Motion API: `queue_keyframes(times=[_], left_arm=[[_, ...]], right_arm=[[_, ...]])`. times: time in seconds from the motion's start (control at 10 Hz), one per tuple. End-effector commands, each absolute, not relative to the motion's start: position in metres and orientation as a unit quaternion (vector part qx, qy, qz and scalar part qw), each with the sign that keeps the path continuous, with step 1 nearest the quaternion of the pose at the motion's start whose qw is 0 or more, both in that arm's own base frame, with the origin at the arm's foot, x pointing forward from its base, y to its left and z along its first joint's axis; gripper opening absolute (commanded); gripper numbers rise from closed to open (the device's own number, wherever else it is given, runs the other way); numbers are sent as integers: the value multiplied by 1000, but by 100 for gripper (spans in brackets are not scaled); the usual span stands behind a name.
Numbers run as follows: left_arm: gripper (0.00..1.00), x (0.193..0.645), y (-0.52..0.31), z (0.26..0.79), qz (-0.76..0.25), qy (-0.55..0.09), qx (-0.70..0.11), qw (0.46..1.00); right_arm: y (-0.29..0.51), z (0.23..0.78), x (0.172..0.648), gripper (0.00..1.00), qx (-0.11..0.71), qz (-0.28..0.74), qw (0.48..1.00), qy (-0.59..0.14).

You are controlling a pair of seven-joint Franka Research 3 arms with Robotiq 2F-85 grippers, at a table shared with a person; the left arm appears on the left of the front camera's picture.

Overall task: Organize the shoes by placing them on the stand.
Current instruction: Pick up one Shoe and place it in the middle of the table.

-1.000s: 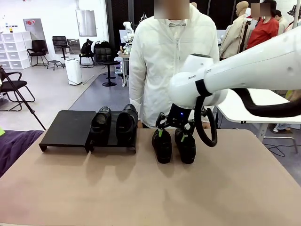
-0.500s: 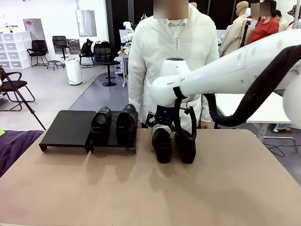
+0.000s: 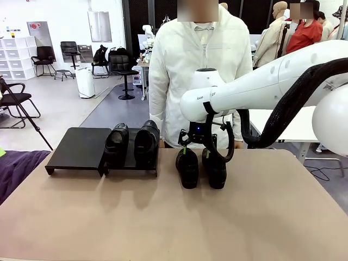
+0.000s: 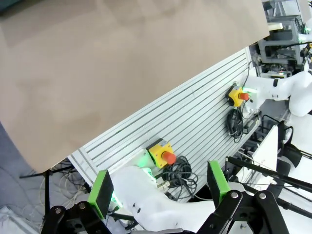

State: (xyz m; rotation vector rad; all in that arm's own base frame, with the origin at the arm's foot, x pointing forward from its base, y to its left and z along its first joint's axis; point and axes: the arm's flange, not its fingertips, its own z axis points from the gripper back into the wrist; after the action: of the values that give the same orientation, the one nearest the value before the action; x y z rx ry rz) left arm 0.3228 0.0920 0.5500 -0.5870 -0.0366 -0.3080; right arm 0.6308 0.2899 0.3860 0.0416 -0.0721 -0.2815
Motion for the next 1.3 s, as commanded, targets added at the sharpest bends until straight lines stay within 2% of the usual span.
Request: queue_keyframes(times=[0.0, 0.5, 0.7, 0.8, 0.9, 1.0, 1.2], left_arm=[[100, 321, 93, 551, -159, -22, -295, 942], [100, 321, 93, 551, -159, -22, -295, 942], [100, 321, 93, 551, -159, -22, -295, 942], [100, 321, 93, 551, -159, -22, -295, 942], [100, 321, 93, 551, -159, -22, -295, 942], [100, 321, 93, 551, -159, -22, -295, 942], [100, 321, 93, 551, -159, -22, -295, 942]], right_arm=[[293, 384, 635, 100, 2, -135, 990, -42], [289, 357, 631, 100, -14, -124, 992, -11], [291, 350, 633, 100, 6, -113, 994, -6], [292, 349, 633, 73, 3, -111, 994, -5], [292, 347, 633, 13, 6, -113, 994, 3], [292, 347, 634, 0, 13, -112, 994, 5], [294, 347, 634, 0, 14, -110, 994, 12]])
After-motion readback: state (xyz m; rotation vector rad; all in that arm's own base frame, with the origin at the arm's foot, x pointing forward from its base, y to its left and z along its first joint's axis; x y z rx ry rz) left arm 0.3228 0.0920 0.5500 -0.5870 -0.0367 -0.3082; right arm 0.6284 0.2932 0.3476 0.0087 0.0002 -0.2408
